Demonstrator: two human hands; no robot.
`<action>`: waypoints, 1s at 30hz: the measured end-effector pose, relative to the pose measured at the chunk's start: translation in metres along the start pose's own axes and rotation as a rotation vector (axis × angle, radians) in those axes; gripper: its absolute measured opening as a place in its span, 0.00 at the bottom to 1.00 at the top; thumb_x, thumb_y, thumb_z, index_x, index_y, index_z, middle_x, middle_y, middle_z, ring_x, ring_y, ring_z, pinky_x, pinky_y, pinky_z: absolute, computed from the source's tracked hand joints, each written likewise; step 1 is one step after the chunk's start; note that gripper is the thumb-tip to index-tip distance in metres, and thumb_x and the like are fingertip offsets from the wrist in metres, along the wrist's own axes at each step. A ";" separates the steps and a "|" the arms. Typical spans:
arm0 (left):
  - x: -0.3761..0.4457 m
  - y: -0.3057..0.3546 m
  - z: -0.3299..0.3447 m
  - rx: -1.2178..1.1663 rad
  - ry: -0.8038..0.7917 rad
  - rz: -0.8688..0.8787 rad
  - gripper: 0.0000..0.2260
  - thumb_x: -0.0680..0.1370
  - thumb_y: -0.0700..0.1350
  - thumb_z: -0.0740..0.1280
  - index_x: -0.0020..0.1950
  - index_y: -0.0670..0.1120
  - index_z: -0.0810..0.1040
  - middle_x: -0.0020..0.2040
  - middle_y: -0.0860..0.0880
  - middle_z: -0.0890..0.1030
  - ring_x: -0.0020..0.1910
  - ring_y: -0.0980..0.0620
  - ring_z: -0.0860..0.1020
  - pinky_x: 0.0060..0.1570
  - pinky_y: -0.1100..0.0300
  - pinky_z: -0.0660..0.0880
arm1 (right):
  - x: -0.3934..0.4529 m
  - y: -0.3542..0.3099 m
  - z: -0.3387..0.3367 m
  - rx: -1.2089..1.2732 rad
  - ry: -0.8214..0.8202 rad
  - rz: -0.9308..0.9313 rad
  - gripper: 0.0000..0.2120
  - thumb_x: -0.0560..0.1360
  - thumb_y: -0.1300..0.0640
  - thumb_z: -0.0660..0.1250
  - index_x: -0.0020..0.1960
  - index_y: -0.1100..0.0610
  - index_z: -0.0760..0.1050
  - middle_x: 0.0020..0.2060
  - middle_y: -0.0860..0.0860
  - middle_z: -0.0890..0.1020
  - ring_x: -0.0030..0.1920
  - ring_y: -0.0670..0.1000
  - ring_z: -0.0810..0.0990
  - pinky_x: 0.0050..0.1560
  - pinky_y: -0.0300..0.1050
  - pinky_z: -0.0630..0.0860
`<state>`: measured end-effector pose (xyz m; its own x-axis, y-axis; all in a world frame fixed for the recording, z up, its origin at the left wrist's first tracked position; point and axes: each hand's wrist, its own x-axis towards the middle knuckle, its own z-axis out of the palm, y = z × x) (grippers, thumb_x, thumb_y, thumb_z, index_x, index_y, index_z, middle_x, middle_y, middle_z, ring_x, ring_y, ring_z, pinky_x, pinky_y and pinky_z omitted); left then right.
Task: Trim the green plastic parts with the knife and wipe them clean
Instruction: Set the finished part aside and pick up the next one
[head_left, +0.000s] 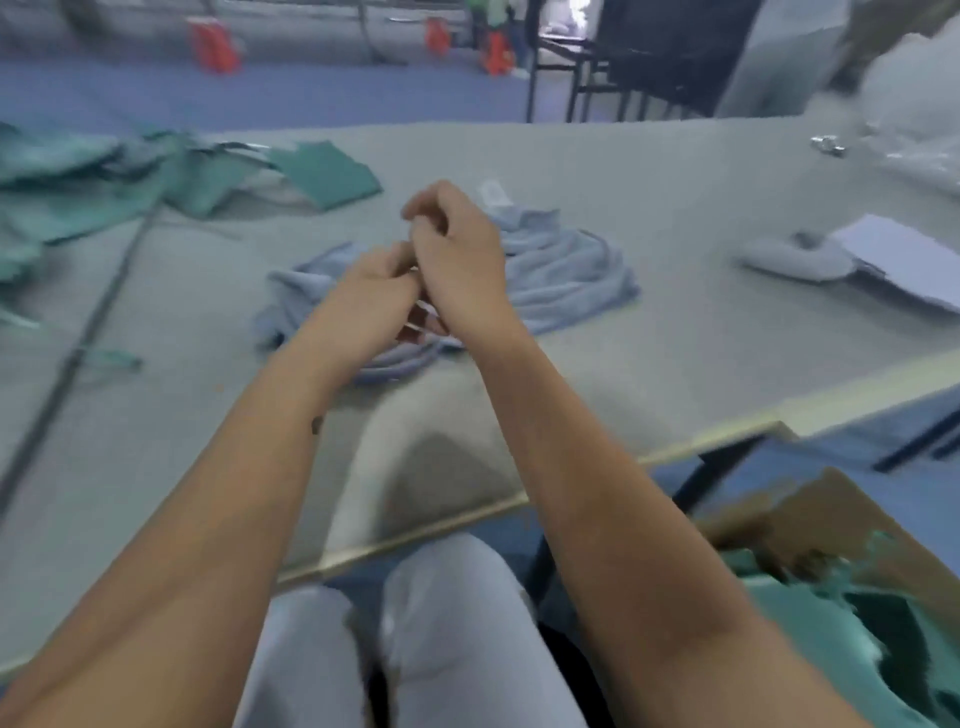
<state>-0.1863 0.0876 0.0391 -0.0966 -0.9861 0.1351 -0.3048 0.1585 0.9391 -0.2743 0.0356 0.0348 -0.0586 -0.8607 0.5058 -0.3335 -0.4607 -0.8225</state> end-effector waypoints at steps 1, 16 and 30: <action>-0.001 -0.008 -0.020 0.068 0.063 -0.007 0.13 0.78 0.34 0.56 0.43 0.48 0.75 0.29 0.52 0.81 0.28 0.57 0.79 0.30 0.66 0.75 | 0.004 -0.004 0.021 -0.024 -0.077 -0.026 0.09 0.73 0.65 0.61 0.42 0.51 0.72 0.35 0.45 0.76 0.41 0.50 0.75 0.47 0.48 0.72; 0.024 -0.061 -0.092 0.004 0.368 -0.015 0.10 0.73 0.41 0.71 0.48 0.39 0.72 0.39 0.46 0.75 0.38 0.54 0.71 0.38 0.57 0.71 | -0.023 0.020 0.082 -0.185 0.078 -0.629 0.09 0.73 0.60 0.61 0.37 0.63 0.75 0.31 0.55 0.77 0.33 0.55 0.73 0.34 0.49 0.69; 0.011 -0.098 -0.159 0.297 1.054 0.028 0.17 0.71 0.34 0.58 0.55 0.43 0.79 0.54 0.46 0.78 0.53 0.51 0.76 0.57 0.66 0.69 | 0.034 0.053 0.047 -0.492 -0.245 0.097 0.10 0.74 0.57 0.61 0.49 0.56 0.81 0.44 0.52 0.81 0.46 0.54 0.77 0.43 0.44 0.68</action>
<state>-0.0068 0.0530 -0.0007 0.7089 -0.5065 0.4908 -0.5451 0.0480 0.8370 -0.2492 -0.0281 -0.0039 0.0901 -0.9465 0.3099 -0.7407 -0.2717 -0.6145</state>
